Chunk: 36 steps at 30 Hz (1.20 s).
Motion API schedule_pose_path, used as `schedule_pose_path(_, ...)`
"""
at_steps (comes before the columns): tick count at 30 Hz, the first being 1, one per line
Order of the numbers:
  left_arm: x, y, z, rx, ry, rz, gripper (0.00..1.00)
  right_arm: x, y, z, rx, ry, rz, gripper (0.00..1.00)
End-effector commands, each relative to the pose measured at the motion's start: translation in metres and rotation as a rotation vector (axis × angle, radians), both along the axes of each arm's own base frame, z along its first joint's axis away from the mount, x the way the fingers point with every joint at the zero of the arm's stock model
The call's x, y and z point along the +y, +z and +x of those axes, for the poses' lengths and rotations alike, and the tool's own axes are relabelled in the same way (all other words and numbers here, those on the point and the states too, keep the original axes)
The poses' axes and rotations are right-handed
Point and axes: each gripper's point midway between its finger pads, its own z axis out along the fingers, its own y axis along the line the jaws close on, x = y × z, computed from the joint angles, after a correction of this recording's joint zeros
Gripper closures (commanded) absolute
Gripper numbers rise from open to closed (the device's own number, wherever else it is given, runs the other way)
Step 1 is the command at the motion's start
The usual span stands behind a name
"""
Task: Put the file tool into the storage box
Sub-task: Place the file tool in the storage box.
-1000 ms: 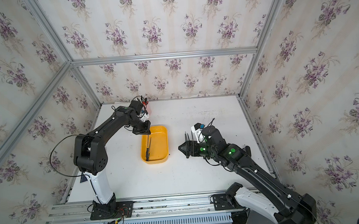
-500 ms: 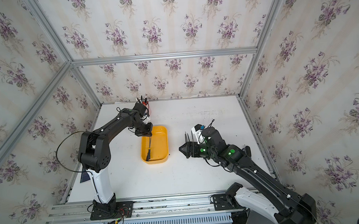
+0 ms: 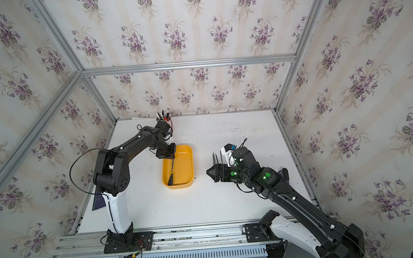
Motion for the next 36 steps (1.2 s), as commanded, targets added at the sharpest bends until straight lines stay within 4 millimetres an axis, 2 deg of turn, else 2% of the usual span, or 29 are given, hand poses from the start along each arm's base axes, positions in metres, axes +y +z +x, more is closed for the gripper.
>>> schedule_pose_path(1, 0.0, -0.004, 0.001, 0.006, 0.012, 0.004, 1.0, -0.002, -0.002, 0.0, -0.002, -0.006, -0.014, 0.2)
schedule_pose_path(11, -0.001, -0.015, -0.002, 0.03, 0.013, 0.007, 0.92, -0.005, -0.003, 0.0, -0.003, -0.014, -0.025, 0.2)
schedule_pose_path(14, -0.001, -0.015, -0.002, 0.033, 0.013, 0.009, 0.87, -0.005, -0.004, 0.001, -0.003, -0.016, -0.027, 0.2)
schedule_pose_path(23, -0.001, -0.014, 0.001, 0.033, 0.027, 0.012, 0.8, -0.003, -0.005, 0.003, -0.004, -0.016, -0.025, 0.2)
schedule_pose_path(27, -0.002, -0.007, 0.004, 0.021, 0.031, 0.005, 0.78, -0.003, -0.005, 0.004, -0.005, -0.017, -0.028, 0.2)
schedule_pose_path(29, -0.003, -0.001, 0.005, 0.011, 0.031, 0.001, 0.74, -0.003, -0.004, 0.005, -0.008, -0.019, -0.028, 0.2)
schedule_pose_path(32, -0.003, 0.013, 0.009, -0.015, 0.036, -0.009, 0.65, -0.004, -0.005, 0.006, -0.008, -0.031, -0.036, 0.2)
schedule_pose_path(36, -0.008, 0.044, 0.012, -0.066, 0.046, -0.046, 0.55, -0.014, -0.015, 0.012, 0.008, -0.085, -0.1, 0.2)
